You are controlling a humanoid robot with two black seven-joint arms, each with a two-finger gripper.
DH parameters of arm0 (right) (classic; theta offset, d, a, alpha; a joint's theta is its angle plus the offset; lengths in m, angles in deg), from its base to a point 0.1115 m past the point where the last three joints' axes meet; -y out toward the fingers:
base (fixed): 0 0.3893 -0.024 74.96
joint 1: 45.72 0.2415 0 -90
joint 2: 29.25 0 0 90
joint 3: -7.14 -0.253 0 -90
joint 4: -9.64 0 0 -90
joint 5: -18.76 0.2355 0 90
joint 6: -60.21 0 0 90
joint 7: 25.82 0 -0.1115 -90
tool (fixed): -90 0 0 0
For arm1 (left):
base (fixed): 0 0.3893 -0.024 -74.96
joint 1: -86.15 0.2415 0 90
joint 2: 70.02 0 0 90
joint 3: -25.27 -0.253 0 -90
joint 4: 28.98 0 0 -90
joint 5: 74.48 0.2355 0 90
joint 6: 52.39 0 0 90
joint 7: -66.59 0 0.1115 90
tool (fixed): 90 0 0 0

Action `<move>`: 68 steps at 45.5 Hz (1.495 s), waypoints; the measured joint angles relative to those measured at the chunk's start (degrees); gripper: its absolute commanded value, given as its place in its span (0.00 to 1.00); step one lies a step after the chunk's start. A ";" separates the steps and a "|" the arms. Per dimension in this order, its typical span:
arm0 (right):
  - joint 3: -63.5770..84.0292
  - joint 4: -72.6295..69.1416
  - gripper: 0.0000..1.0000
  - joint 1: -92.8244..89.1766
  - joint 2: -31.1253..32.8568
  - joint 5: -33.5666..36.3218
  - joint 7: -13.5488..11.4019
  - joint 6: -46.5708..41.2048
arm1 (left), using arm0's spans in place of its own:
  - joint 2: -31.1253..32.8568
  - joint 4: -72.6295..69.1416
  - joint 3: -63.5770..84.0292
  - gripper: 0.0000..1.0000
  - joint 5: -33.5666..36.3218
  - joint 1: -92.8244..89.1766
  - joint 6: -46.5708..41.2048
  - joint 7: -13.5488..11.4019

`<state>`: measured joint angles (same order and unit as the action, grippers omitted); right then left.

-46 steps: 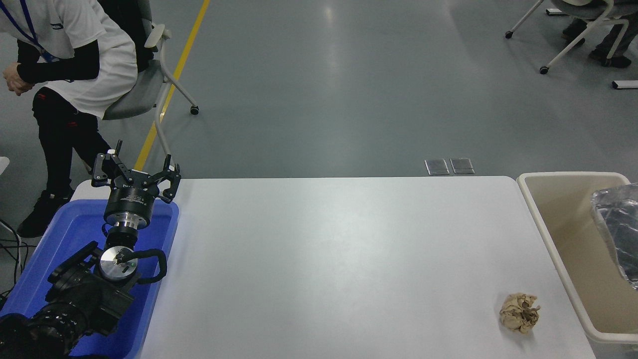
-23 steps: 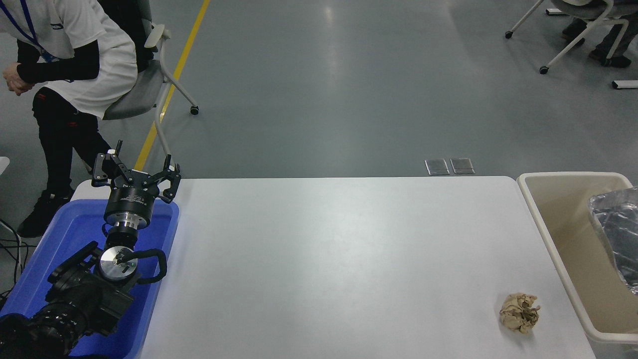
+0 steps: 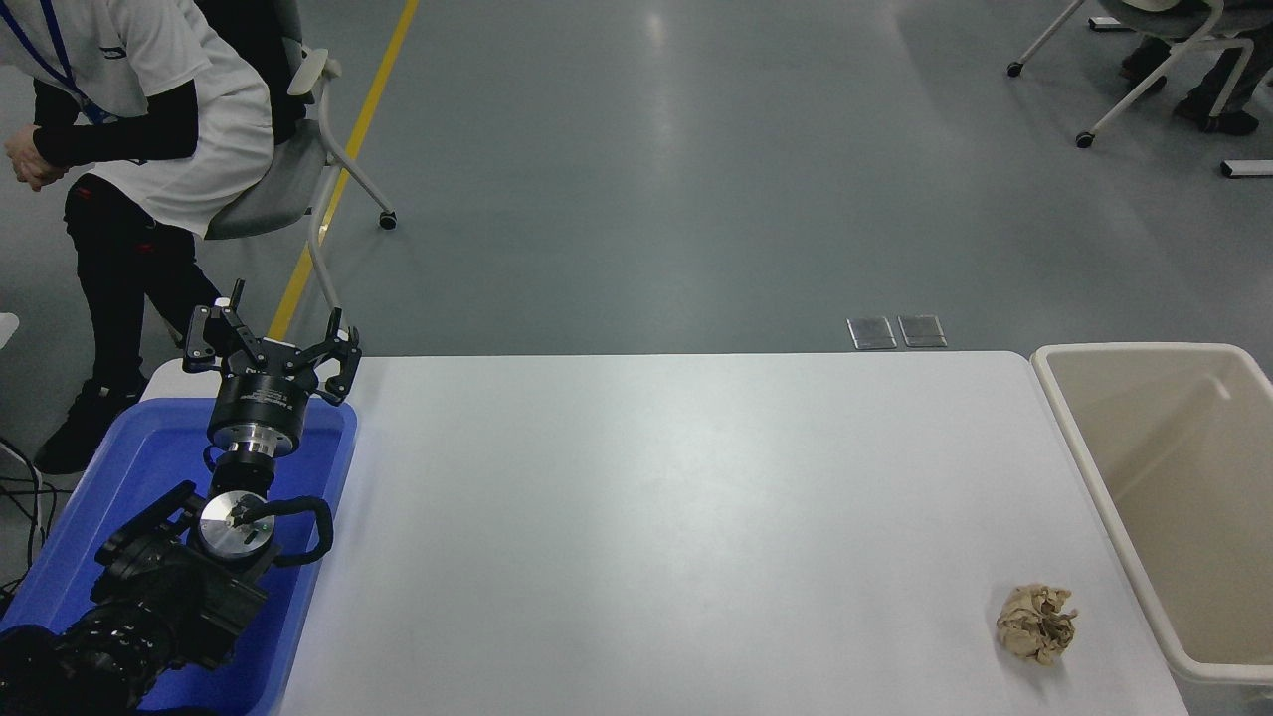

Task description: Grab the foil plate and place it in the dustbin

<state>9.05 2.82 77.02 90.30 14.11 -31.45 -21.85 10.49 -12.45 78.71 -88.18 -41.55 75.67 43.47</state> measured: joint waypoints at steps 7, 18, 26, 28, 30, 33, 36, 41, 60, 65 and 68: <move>-0.04 0.03 1.00 0.48 -0.01 0.00 -0.05 0.04 | 0.00 0.00 0.00 0.99 0.00 0.00 0.00 0.00; -0.06 -0.42 1.00 1.35 -0.01 0.06 -0.08 -0.24 | 0.00 -0.01 0.00 0.99 0.00 0.00 0.00 0.00; -0.01 -1.98 1.00 2.41 0.67 -0.15 -0.08 -0.67 | -0.01 -0.02 0.00 0.99 -0.01 0.00 0.00 0.00; 0.02 -3.04 1.00 2.68 1.30 -0.30 -0.09 -0.75 | -0.01 -0.02 0.00 0.99 -0.01 0.00 0.00 0.00; 0.02 -4.05 1.00 2.96 2.02 -0.50 -0.09 -0.78 | -0.01 -0.02 0.00 0.99 -0.02 0.00 0.00 0.00; 0.02 -6.77 1.00 3.60 3.70 -1.18 -0.09 -0.82 | -0.01 -0.02 0.00 0.99 0.00 0.00 0.00 0.00; 0.02 -10.09 1.00 4.30 5.78 -2.17 -0.09 -0.85 | -0.01 -0.02 0.00 0.99 0.00 0.00 0.00 0.00; 0.18 -16.99 1.00 5.73 10.21 -4.52 -0.11 -0.93 | -0.01 -0.01 0.00 0.99 -0.02 0.00 0.00 0.00; 18.57 -45.73 1.00 23.77 26.02 -9.37 -0.15 -5.48 | 0.01 0.02 0.00 0.99 0.08 -0.02 0.10 0.00; 26.64 -49.04 1.00 30.99 27.39 -9.65 -0.17 -11.49 | 0.01 0.00 0.00 0.99 0.08 0.00 0.10 0.00; 31.16 -50.36 1.00 34.98 27.53 -9.73 -0.16 -15.18 | -0.01 -0.01 0.00 0.99 0.07 0.00 0.10 0.00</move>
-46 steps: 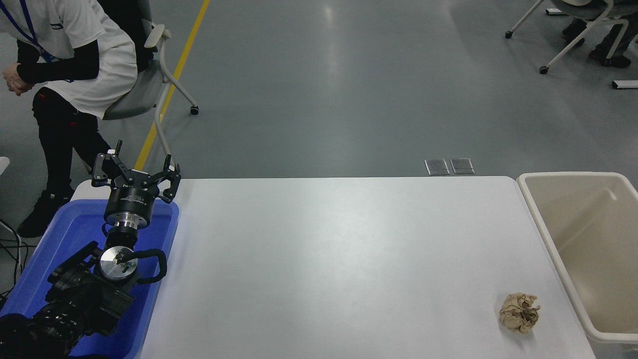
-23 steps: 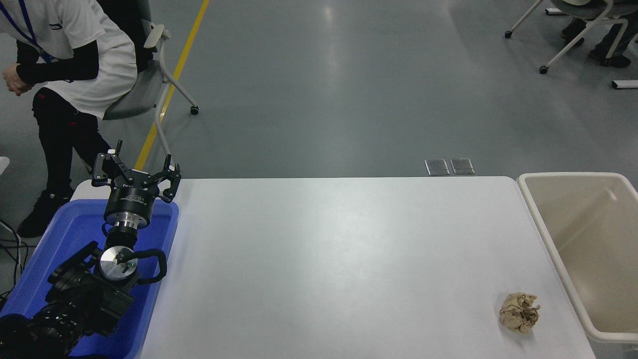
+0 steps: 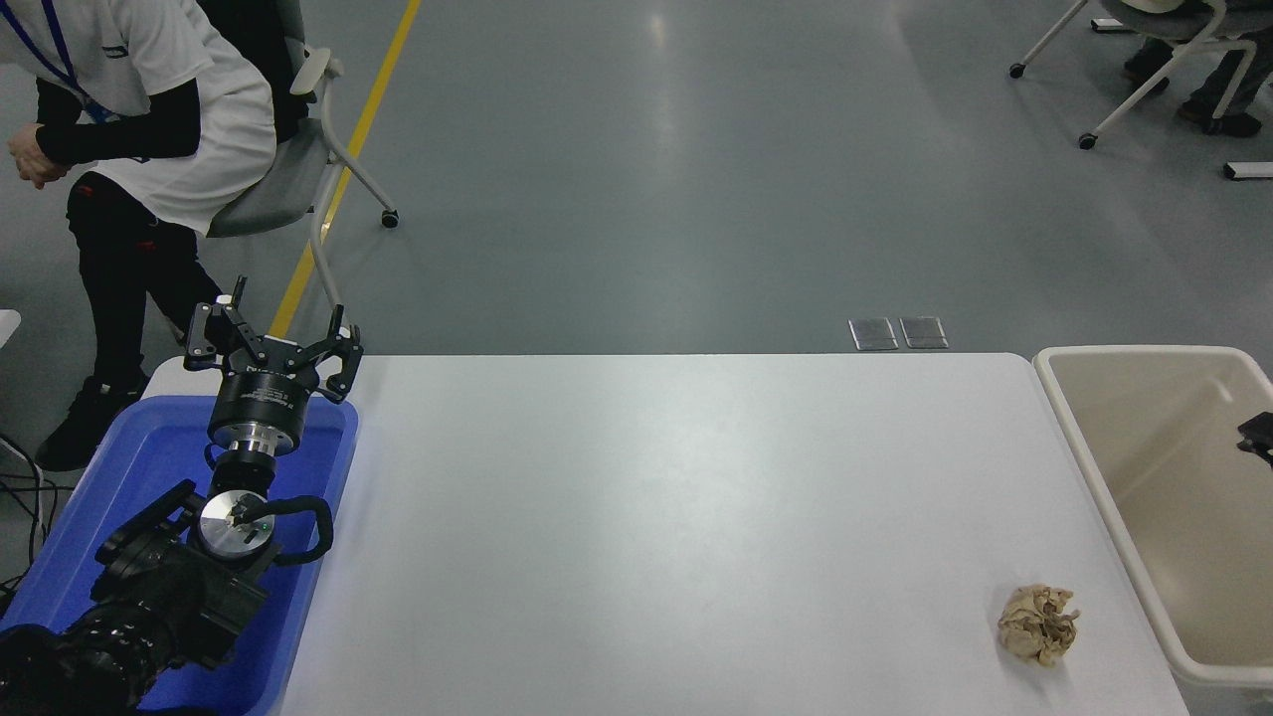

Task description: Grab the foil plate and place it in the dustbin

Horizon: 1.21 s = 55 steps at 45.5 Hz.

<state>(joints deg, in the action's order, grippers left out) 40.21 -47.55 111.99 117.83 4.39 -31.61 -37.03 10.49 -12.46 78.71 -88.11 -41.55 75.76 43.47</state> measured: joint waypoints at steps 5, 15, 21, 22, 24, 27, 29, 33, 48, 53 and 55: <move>6.88 -1.33 1.00 6.33 -0.30 -0.11 -0.01 -5.68 | 0.00 0.01 0.00 0.99 0.00 0.00 0.00 0.00; 20.02 -2.83 1.00 19.29 -4.00 -0.41 -0.01 -17.05 | -0.01 0.00 0.00 0.99 0.00 0.00 0.00 0.00; 27.04 -3.24 1.00 26.62 -8.16 -0.61 -0.01 -22.77 | 0.01 0.01 0.00 0.99 0.02 0.00 0.00 0.00; 28.09 -3.27 1.00 27.76 -8.92 -0.64 -0.02 -23.72 | 0.00 0.01 0.00 0.99 0.00 0.00 0.00 0.00; 30.09 -3.37 1.00 30.13 -10.51 -0.68 -0.02 -25.84 | 0.00 0.00 0.00 0.99 0.02 0.00 0.00 0.00; 32.27 -3.46 1.00 33.12 -12.52 -0.73 -0.01 -28.95 | 0.00 0.01 0.00 0.99 0.01 0.00 -0.01 0.00; 33.43 -3.53 1.00 34.93 -13.78 -0.79 -0.01 -30.76 | 0.00 0.00 0.00 0.99 0.00 0.00 -0.01 0.00; 34.98 -3.64 1.00 37.87 -16.38 -0.93 -0.10 -33.10 | 0.00 0.00 0.00 0.99 0.01 0.00 -0.01 0.00; 34.40 -5.52 1.00 46.42 -26.54 -2.16 -0.25 -36.80 | 0.00 -0.01 0.00 0.99 0.01 0.00 -0.03 0.00; 30.92 -5.69 1.00 47.05 -28.80 -2.51 -0.34 -37.17 | 0.00 0.00 0.00 0.99 0.01 0.00 -0.05 0.00; 29.30 -5.75 1.00 47.10 -29.73 -2.87 -0.38 -37.32 | 0.00 0.00 0.00 0.99 0.02 0.00 -0.07 0.00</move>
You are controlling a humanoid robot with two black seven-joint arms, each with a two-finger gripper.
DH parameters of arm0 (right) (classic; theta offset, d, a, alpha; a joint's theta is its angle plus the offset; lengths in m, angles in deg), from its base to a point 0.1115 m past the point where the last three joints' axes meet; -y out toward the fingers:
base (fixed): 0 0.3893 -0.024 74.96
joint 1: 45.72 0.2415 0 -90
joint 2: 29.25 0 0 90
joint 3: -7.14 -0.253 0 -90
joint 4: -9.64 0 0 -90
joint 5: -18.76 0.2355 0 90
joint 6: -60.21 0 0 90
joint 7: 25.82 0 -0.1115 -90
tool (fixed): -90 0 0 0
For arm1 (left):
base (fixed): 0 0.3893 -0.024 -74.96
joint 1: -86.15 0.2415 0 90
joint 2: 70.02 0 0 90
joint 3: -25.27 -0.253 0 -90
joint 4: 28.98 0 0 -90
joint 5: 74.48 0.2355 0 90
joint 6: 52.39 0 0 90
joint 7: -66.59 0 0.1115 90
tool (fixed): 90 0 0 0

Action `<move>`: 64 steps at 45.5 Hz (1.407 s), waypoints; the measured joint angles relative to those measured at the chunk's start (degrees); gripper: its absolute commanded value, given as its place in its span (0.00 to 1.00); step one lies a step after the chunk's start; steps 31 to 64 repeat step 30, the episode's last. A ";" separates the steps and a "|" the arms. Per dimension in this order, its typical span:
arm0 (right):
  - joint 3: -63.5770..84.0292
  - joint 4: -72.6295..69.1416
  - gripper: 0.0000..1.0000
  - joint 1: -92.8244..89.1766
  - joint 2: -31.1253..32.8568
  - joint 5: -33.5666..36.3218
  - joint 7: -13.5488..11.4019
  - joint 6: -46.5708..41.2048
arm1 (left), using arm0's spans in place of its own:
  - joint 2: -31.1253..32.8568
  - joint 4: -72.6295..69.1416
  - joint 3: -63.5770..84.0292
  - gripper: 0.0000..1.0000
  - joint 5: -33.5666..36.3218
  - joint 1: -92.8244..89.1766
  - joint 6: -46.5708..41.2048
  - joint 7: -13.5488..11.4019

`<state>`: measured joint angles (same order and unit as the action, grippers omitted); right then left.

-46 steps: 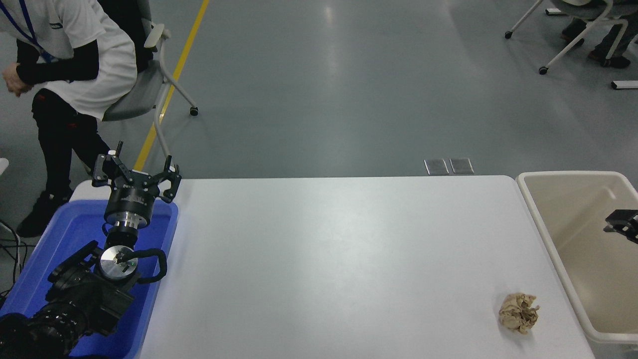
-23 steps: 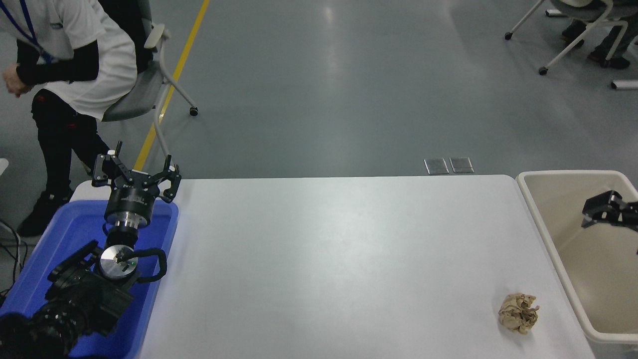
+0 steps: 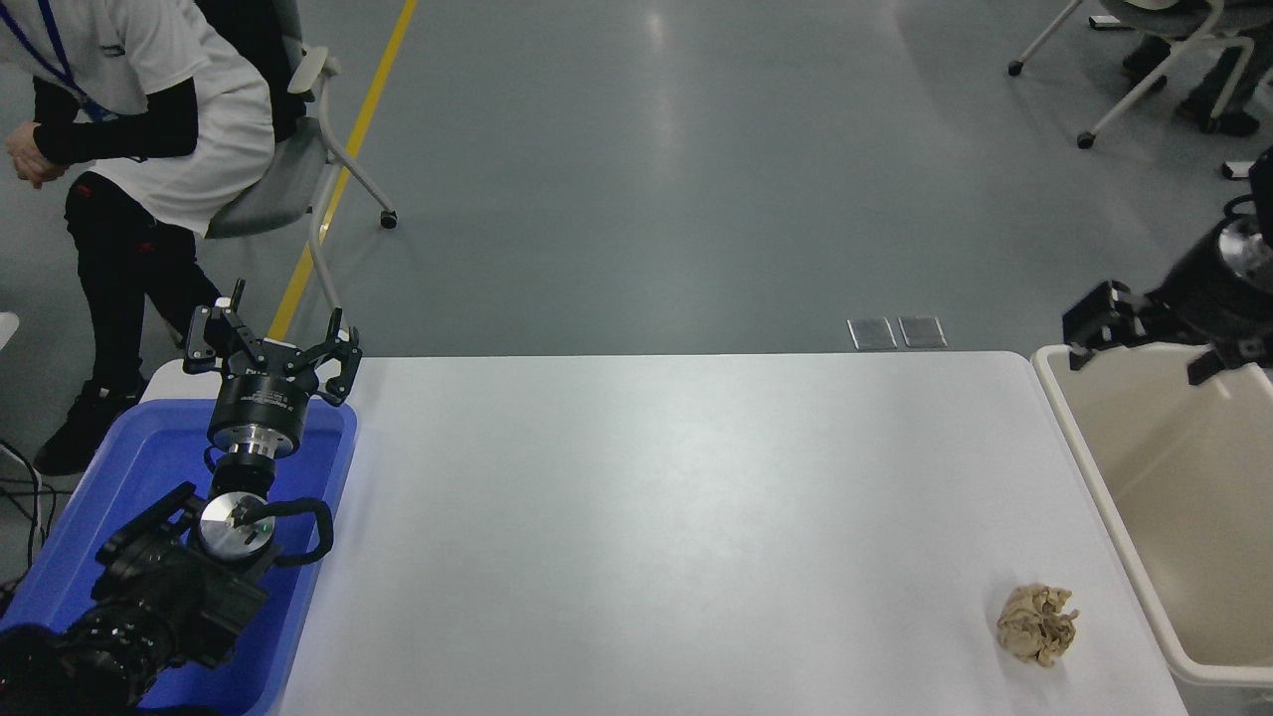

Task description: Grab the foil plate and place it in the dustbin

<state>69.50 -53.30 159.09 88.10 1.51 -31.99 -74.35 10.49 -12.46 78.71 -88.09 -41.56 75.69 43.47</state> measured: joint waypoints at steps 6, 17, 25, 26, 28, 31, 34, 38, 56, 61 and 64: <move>-3.89 -0.08 1.00 -0.39 -2.89 -1.49 -0.10 -0.21 | 0.00 -0.01 0.00 0.99 -0.03 0.00 -0.02 0.00; -5.41 -0.19 1.00 -0.34 -7.26 -2.89 -0.12 -0.37 | 0.00 0.00 0.00 0.99 -0.02 0.00 -0.03 0.00; -3.05 -0.23 1.00 0.04 -9.50 -3.15 -0.15 -0.41 | 0.00 0.00 0.00 0.99 -0.03 0.00 0.00 0.00; -2.72 -0.23 1.00 0.06 -9.67 -3.10 -0.14 -0.41 | 0.00 0.01 0.00 0.99 -0.03 0.00 0.01 0.00; -2.05 -0.24 1.00 0.14 -9.98 -2.96 -0.15 -0.42 | 0.00 0.01 0.00 0.99 -0.02 0.00 0.02 0.00; -1.54 -0.24 1.00 0.23 -10.24 -2.83 -0.14 -0.42 | 0.00 0.01 0.00 0.99 0.00 0.00 0.03 0.00; -1.54 -0.24 1.00 0.23 -10.24 -2.83 -0.14 -0.42 | 0.00 0.01 0.00 0.99 0.00 0.00 0.03 0.00; -1.54 -0.24 1.00 0.23 -10.24 -2.83 -0.14 -0.42 | 0.00 0.01 0.00 0.99 0.00 0.00 0.03 0.00; -1.54 -0.24 1.00 0.23 -10.24 -2.83 -0.14 -0.42 | 0.00 0.01 0.00 0.99 0.00 0.00 0.03 0.00; -1.54 -0.24 1.00 0.23 -10.24 -2.83 -0.14 -0.42 | 0.00 0.01 0.00 0.99 0.00 0.00 0.03 0.00; -1.54 -0.24 1.00 0.23 -10.24 -2.83 -0.14 -0.42 | 0.00 0.01 0.00 0.99 0.00 0.00 0.03 0.00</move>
